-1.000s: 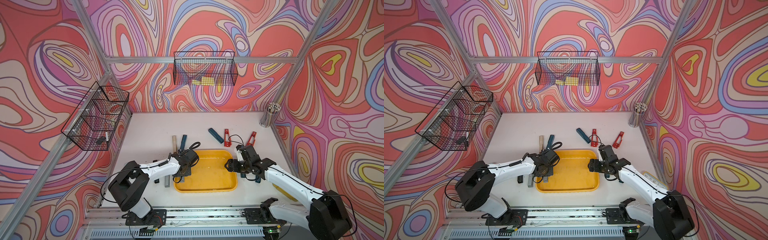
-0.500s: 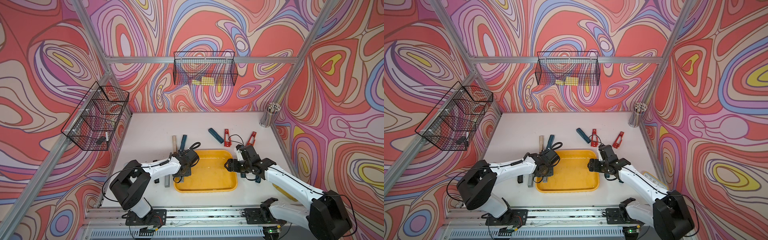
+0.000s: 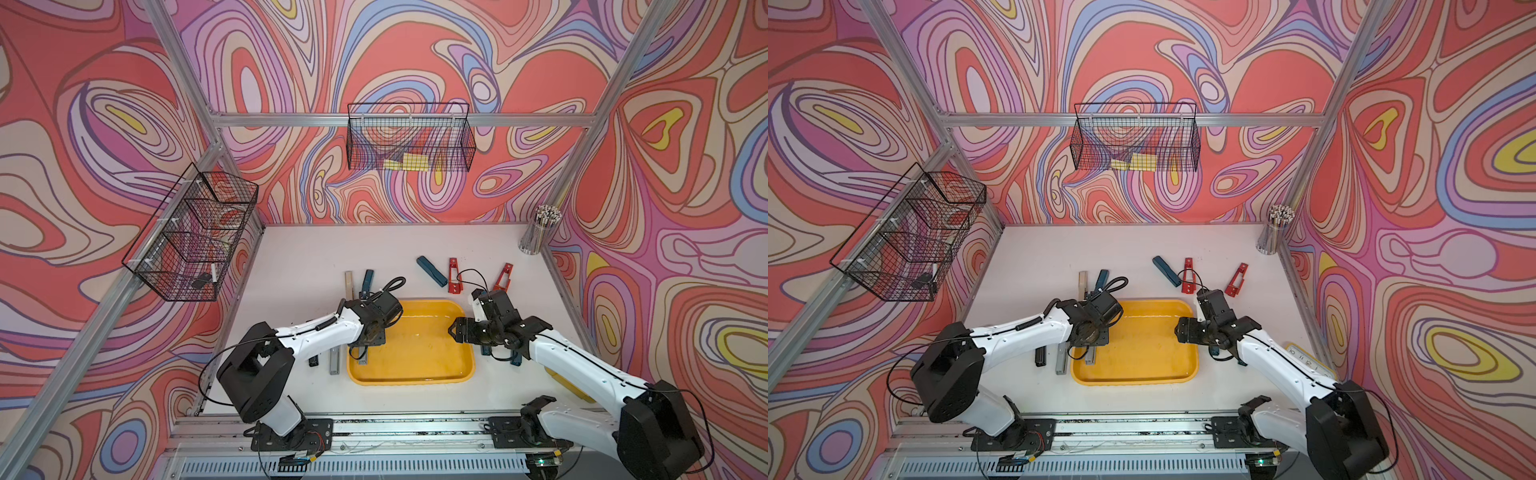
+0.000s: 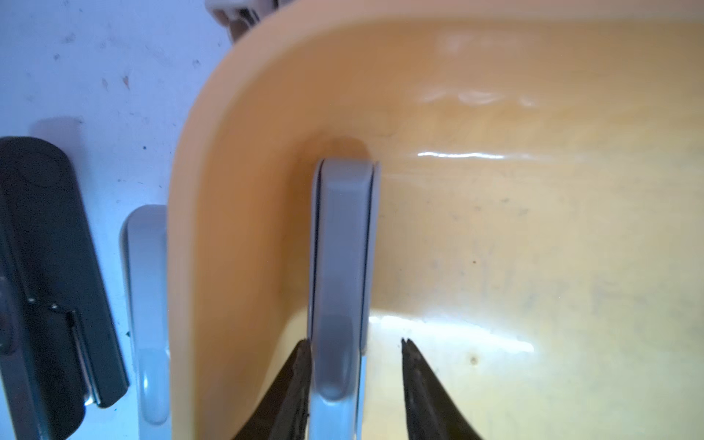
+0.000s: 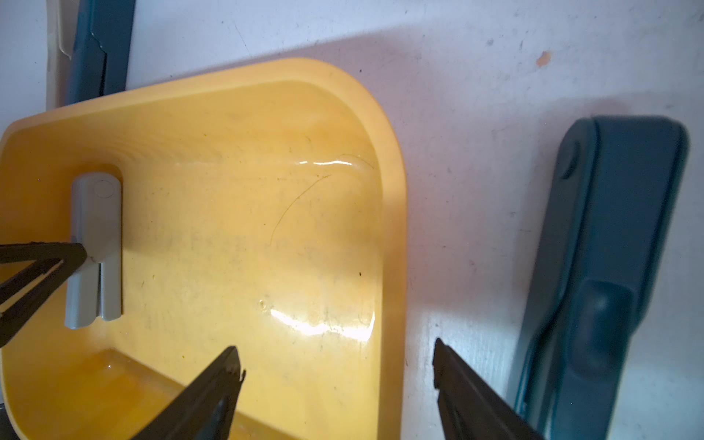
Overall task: Put the pruning pliers into the storage box
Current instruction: Place the pruning pliers in the storage box.
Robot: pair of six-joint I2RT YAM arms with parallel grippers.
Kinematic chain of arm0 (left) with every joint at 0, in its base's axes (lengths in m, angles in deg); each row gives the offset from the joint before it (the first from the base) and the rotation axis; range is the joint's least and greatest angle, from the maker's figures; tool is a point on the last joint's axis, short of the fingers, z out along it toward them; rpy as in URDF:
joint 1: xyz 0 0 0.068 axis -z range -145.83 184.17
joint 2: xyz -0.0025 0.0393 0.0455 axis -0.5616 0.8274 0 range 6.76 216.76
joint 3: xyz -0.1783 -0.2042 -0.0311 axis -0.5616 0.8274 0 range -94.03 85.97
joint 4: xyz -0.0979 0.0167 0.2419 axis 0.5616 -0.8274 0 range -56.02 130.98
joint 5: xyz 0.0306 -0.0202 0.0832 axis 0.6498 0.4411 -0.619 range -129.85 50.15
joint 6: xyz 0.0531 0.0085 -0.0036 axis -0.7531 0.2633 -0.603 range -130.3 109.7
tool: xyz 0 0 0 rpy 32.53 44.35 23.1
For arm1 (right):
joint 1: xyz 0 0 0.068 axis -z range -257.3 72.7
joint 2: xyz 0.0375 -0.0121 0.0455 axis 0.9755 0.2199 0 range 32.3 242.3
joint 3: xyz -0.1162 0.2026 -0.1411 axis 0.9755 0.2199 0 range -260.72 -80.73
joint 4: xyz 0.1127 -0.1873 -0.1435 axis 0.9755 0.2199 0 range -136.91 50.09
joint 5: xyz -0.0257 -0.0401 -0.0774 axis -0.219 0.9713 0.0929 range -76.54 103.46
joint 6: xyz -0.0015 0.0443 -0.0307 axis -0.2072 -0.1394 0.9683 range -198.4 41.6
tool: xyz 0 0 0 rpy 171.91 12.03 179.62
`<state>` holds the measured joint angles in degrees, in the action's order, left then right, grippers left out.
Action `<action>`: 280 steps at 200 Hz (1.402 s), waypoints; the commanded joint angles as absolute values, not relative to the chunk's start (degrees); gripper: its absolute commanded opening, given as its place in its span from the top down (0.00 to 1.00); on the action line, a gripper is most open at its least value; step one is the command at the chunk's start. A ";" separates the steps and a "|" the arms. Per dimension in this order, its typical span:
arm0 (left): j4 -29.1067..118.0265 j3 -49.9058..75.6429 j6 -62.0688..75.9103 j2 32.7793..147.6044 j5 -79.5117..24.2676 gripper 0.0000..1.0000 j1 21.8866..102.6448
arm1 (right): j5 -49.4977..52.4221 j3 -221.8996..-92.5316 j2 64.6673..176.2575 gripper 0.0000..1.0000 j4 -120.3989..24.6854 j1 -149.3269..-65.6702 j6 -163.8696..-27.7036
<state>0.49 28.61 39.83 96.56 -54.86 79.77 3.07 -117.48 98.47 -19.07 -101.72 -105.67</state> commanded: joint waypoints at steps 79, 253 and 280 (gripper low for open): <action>1.13 25.59 40.87 101.47 -54.73 1.00 81.55 | 2.60 -117.91 99.27 0.16 -20.11 -102.05 -104.59; 2.15 24.27 42.70 107.40 -60.14 1.00 81.60 | 2.31 -117.67 100.06 0.15 -20.74 -102.03 -104.51; 1.82 24.01 42.94 107.90 -60.76 1.00 81.60 | 2.31 -117.65 100.15 0.14 -20.73 -102.08 -104.50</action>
<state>3.11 25.59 41.01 106.51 -58.53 81.39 2.43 -117.48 99.65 -20.34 -101.72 -104.99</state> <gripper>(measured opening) 0.046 0.855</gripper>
